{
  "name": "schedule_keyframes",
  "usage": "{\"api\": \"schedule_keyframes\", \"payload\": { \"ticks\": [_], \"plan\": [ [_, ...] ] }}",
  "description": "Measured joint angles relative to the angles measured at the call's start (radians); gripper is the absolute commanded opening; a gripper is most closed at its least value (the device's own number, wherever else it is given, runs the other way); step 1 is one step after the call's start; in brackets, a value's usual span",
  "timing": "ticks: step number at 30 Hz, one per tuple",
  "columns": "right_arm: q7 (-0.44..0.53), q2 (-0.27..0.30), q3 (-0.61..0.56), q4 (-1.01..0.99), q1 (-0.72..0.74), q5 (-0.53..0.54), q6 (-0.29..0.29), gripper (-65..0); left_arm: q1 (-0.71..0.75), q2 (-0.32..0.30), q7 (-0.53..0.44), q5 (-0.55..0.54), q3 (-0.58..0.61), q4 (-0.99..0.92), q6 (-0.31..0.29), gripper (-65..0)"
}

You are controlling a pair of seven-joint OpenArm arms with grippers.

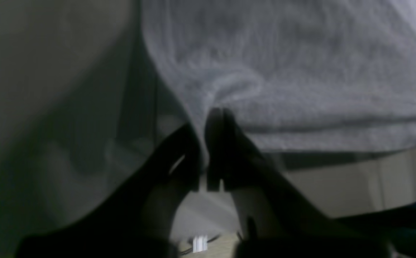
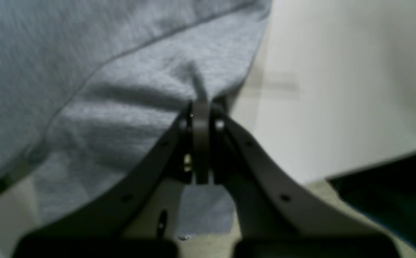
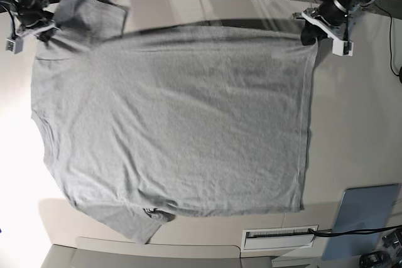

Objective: Fold the T-shirt properly
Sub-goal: 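Lift the shoulder edge with both grippers and fold it over toward the hem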

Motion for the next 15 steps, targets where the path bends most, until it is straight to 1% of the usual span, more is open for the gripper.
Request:
{"api": "schedule_keyframes", "payload": {
  "ticks": [3,7,8,10,12,15],
  "plan": [
    [-0.009,0.0,0.033,0.032,-0.057,-0.002,0.001,-65.0,0.027,0.0,0.008,-0.002,-0.021,0.038,0.044,-65.0],
    [-0.012,0.0,0.047,0.078,-0.1,0.0,0.001,-65.0,0.035,0.0,0.015,-0.002,-0.045,0.073,0.044,-65.0],
    [-0.012,0.0,0.048,0.089,-0.099,-0.003,0.001,-65.0,0.035,0.0,0.011,-0.002,-0.046,0.08,0.044,-65.0],
    [0.02,0.003,0.048,0.11,-0.093,0.0,0.003,-65.0,0.029,0.0,0.008,-0.012,-0.047,0.086,0.044,-65.0],
    [0.031,0.023,0.048,0.113,-0.067,-0.001,0.005,-65.0,-0.001,0.001,0.009,-0.013,-0.047,0.082,0.044,-65.0],
    [0.039,0.046,0.048,0.113,-0.008,-0.008,0.009,-65.0,-0.055,0.002,-0.028,-0.023,-0.047,0.054,0.041,-65.0]
  ]
}}
